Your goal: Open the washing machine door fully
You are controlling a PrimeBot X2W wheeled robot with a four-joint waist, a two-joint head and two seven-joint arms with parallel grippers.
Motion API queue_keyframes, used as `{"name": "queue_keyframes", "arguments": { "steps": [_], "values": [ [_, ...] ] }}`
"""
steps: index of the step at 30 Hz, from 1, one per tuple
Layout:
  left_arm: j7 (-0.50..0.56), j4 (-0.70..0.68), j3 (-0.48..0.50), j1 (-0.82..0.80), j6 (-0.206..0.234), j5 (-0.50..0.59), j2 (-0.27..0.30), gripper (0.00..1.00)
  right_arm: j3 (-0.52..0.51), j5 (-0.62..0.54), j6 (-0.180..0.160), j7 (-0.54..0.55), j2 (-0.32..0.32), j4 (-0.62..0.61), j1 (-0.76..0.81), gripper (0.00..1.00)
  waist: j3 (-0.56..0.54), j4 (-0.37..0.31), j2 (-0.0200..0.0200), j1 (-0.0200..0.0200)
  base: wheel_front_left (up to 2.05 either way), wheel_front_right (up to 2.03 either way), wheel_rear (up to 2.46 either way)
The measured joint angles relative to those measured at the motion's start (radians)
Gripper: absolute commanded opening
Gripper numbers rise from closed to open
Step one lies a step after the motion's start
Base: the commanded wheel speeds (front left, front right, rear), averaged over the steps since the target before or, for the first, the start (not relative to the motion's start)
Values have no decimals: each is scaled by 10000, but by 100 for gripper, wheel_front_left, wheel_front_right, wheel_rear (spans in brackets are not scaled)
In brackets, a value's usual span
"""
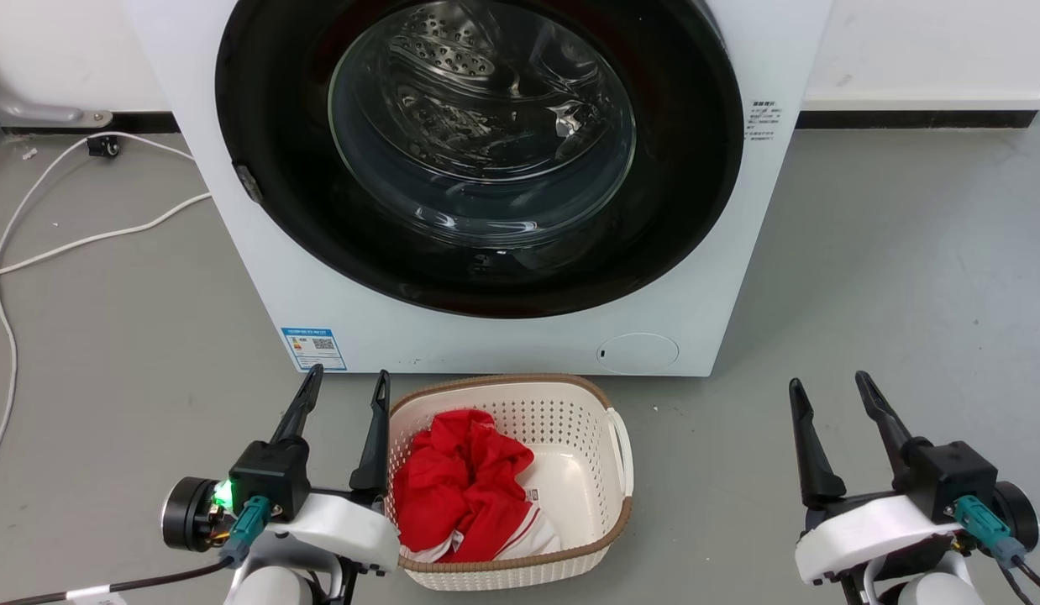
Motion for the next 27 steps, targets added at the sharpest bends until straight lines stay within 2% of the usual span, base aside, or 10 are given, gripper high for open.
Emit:
{"name": "queue_keyframes", "arguments": {
  "steps": [23, 24, 25, 26, 27],
  "values": [
    [-8, 245, 161, -55, -90, -8, -58, 100, -23, 201, 0, 8, 0, 213, -8, 100, 58, -41, 0, 0, 0, 0, 0],
    [-8, 245, 169, -56, -92, -6, -59, 100, -10, 284, 0, 10, -2, 228, -8, 82, 59, -40, 0, 0, 0, 0, 0],
    [-8, 245, 173, -56, -92, -2, -61, 100, -2, 299, -2, 13, 0, 247, -8, 25, 59, -40, 0, 0, 0, 0, 0],
    [-8, 245, 176, -56, -92, 2, -63, 100, 23, 318, 0, 21, 0, 249, -8, 0, 58, -39, 0, 0, 0, 0, 0],
    [-8, 245, 184, -56, -92, 2, -65, 100, 52, 412, 0, 23, -2, 255, -8, 0, 56, -38, 0, 0, 0, 0, 0]
  ]
}}
